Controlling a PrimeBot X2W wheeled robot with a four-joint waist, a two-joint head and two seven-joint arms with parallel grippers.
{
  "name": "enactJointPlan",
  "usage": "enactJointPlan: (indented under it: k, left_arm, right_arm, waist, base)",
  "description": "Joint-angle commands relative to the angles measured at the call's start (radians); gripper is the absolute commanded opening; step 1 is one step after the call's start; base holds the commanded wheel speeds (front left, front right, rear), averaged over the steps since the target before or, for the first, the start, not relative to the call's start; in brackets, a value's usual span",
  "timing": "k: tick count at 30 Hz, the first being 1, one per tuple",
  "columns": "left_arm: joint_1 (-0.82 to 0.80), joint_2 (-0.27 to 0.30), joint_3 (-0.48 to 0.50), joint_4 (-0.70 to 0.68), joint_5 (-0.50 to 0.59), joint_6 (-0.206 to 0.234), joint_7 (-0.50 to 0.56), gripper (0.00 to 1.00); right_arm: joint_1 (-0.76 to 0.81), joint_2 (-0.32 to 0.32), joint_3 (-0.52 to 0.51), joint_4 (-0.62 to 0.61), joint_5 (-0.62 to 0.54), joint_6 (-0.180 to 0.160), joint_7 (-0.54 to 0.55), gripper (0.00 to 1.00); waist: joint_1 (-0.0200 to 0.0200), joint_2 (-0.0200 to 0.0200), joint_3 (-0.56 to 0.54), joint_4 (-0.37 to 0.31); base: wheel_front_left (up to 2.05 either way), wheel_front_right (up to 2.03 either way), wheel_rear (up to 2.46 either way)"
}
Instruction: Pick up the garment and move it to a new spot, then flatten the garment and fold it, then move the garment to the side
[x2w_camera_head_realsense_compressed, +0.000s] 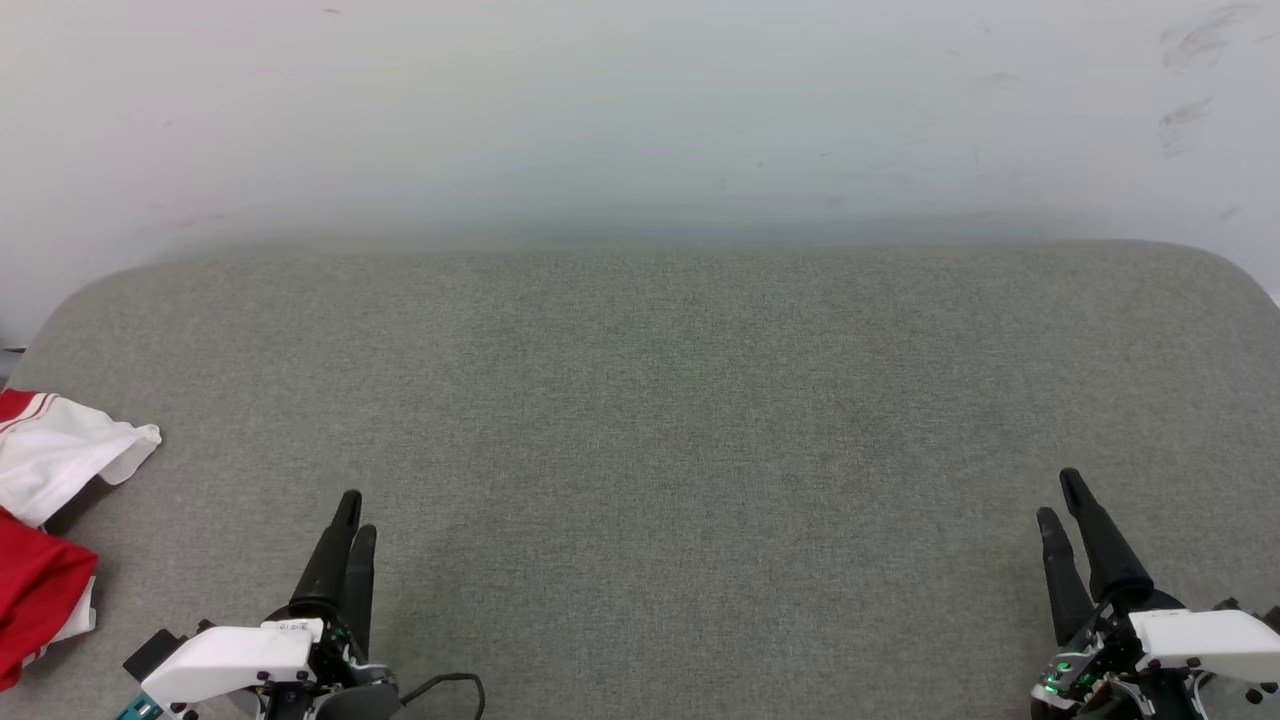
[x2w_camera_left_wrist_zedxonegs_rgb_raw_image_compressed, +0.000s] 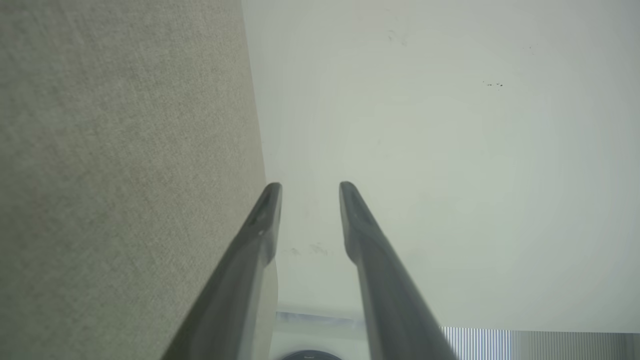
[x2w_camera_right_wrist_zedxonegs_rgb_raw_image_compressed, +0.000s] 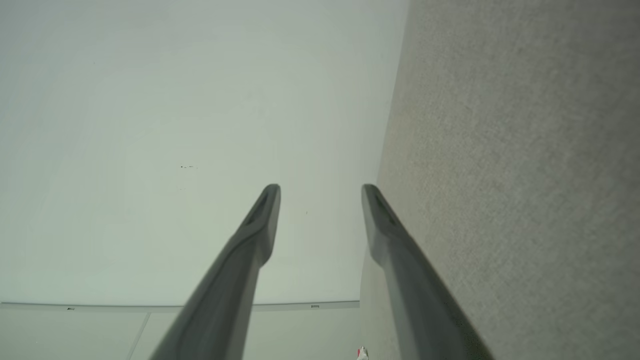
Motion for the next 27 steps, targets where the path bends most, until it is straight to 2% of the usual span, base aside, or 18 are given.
enactJointPlan:
  k: [1,17,23,27]
  left_arm:
    - [-0.019,0.002,-0.01,-0.023,-0.003,0.0,-0.011,1.0]
    - [-0.027,0.009,-0.096,-0.107,0.043,0.0,-0.088,1.0]
    - [-0.026,0.009,-0.1,-0.14,0.125,0.0,-0.115,1.0]
    - [-0.02,0.005,-0.099,-0.165,0.187,0.0,-0.131,1.0]
  right_arm:
    - [-0.017,0.0,0.008,-0.025,-0.002,0.0,-0.009,1.0]
    - [-0.004,-0.014,0.067,-0.11,-0.058,0.0,-0.087,1.0]
    - [0.0,-0.027,0.083,-0.128,-0.142,0.0,-0.114,1.0]
    - [0.002,-0.032,0.083,-0.135,-0.253,0.0,-0.13,1.0]
  waist:
    - [0.0,0.0,0.0,0.0]
    - [0.0,0.0,0.0,0.002]
    - [0.0,0.0,0.0,0.004]
    - [0.0,0.0,-0.002,0.005]
  base:
    - [0.0,0.0,0.0]
    - [0.0,0.0,0.0]
    - [0.0,0.0,0.0]
    - [0.0,0.0,0.0]
